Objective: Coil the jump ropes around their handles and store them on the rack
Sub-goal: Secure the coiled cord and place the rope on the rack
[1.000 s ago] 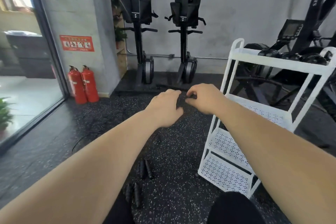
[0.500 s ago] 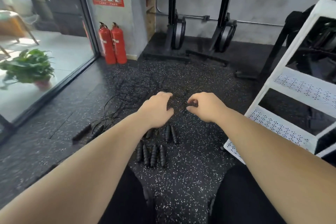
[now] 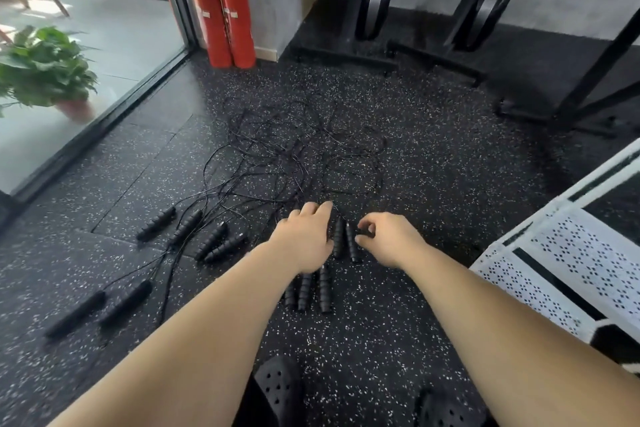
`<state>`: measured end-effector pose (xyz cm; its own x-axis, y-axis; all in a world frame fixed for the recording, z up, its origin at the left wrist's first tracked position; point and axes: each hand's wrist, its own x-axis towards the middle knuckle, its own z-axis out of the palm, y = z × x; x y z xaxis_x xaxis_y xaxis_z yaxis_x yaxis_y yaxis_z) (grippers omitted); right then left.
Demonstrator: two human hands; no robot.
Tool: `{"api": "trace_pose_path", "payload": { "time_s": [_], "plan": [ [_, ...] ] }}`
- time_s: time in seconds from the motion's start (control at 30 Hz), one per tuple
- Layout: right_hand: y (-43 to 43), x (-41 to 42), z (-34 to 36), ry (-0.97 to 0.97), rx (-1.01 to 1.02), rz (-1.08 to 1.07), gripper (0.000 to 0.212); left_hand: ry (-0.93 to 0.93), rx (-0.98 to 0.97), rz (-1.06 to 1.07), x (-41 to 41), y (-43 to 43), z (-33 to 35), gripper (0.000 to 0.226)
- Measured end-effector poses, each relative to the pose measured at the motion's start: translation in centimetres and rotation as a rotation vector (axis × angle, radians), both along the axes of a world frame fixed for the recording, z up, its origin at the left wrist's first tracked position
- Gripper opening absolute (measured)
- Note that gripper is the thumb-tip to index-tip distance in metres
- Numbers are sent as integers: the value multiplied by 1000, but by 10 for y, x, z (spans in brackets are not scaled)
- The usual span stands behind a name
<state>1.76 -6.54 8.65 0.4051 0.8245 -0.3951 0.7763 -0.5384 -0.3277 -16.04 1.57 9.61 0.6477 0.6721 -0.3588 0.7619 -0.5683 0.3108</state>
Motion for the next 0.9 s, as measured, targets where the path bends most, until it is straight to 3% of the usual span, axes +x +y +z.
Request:
{"api": "trace_pose_path", "payload": {
  "time_s": [0.13, 0.33, 0.5, 0.7, 0.9],
  "plan": [
    [32, 14, -60, 41, -83, -24, 31, 107, 31, -55, 16, 21, -34, 86],
    [73, 31, -150, 61, -178, -76, 54, 275, -44, -77, 32, 28, -92, 101],
    [92, 29, -216, 118, -209, -91, 59, 226, -43, -80, 43, 27, -109, 95],
    [118, 28, -272, 50, -350, -4, 69, 211, 23, -29, 50, 30, -127, 117],
    [141, 38, -306, 85, -381, -75, 63, 217, 30, -41, 50, 25, -136, 111]
  ]
}}
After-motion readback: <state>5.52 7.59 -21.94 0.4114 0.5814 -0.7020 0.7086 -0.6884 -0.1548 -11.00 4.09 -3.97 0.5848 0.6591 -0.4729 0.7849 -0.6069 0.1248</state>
